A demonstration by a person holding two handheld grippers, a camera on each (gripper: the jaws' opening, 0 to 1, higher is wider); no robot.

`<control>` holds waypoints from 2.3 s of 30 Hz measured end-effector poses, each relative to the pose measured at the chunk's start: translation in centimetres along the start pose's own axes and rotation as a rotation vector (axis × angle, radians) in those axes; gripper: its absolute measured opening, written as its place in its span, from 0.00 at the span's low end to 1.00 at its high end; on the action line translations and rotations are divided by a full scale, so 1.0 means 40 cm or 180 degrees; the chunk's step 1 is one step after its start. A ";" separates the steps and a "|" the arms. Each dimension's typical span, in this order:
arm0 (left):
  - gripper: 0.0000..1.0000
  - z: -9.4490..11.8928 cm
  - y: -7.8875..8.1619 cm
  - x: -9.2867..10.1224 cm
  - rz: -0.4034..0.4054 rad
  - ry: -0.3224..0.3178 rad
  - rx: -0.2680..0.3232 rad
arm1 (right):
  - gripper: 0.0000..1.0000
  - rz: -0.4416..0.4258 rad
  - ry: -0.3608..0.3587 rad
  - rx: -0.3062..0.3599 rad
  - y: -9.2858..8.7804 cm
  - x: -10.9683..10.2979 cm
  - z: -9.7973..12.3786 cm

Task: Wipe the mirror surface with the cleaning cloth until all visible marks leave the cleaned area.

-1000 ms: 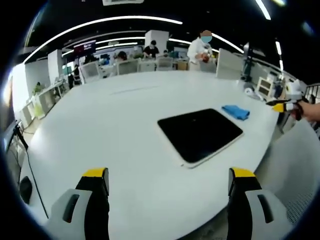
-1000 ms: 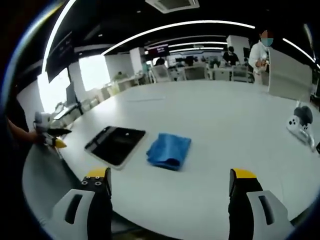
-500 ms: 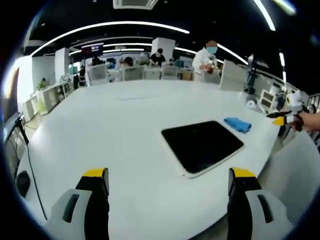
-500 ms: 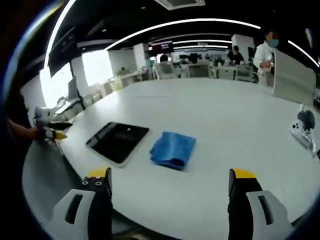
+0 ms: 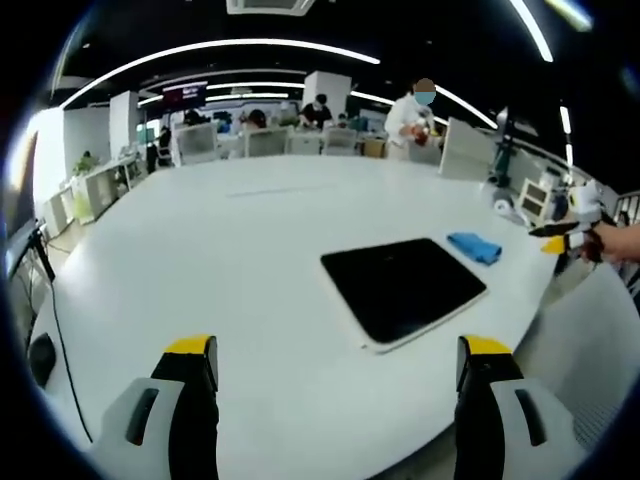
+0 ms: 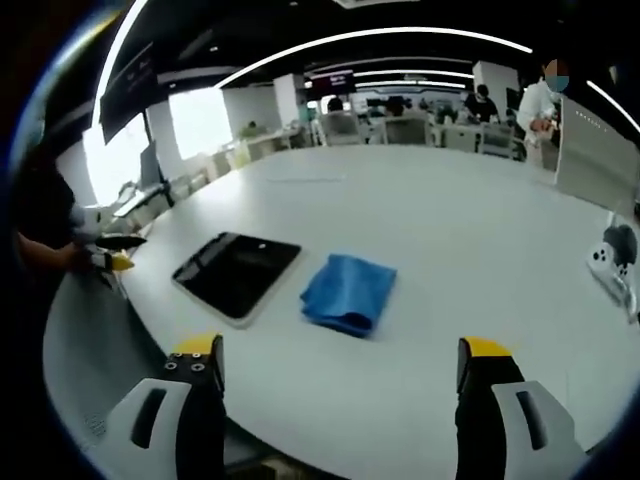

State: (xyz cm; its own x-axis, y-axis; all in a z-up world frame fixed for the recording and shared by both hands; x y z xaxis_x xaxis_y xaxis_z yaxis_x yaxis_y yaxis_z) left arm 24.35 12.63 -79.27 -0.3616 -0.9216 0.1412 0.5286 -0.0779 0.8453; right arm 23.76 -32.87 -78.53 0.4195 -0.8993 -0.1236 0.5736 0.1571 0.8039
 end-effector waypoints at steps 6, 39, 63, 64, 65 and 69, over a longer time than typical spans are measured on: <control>1.00 0.001 0.003 0.003 -0.0072 -0.0001 0.0023 | 0.97 -0.0014 -0.0015 -0.0025 0.021 -0.002 0.008; 1.00 -0.006 -0.026 0.006 -0.0318 -0.0038 -0.0226 | 0.81 -0.0418 -0.0329 -0.0079 0.245 -0.006 -0.128; 1.00 -0.011 -0.035 -0.001 -0.0312 -0.0026 -0.0301 | 0.40 -0.0416 -0.0357 -0.0494 0.088 0.021 -0.302; 1.00 -0.011 -0.035 -0.001 -0.0310 -0.0024 -0.0303 | 0.38 -0.0392 -0.0357 -0.0495 0.089 0.016 -0.303; 1.00 -0.011 -0.036 -0.002 -0.0306 -0.0022 -0.0307 | 0.36 -0.0372 -0.0349 -0.0501 0.090 0.014 -0.307; 1.00 -0.011 -0.039 -0.001 -0.0294 -0.0032 -0.0328 | 0.27 -0.0218 -0.0406 -0.0579 0.081 0.016 -0.320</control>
State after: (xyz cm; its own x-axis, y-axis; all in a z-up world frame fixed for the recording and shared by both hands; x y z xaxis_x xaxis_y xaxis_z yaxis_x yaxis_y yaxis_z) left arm 23.88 12.62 -80.84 -0.4198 -0.9049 0.0707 0.5686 -0.2014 0.7976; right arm 34.87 -27.70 -83.47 0.2895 -0.9529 -0.0905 0.7199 0.1544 0.6767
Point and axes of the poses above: the point that each gripper's makers call its tool centre point, and the gripper's own axes: z roughly backward along the fingers, x roughly to its right, y roughly out of its top, the point moved 4 cm from there along z, roughly backward along the fingers, and after that the axes turned 2 degrees about y, right-handed, at the moved point
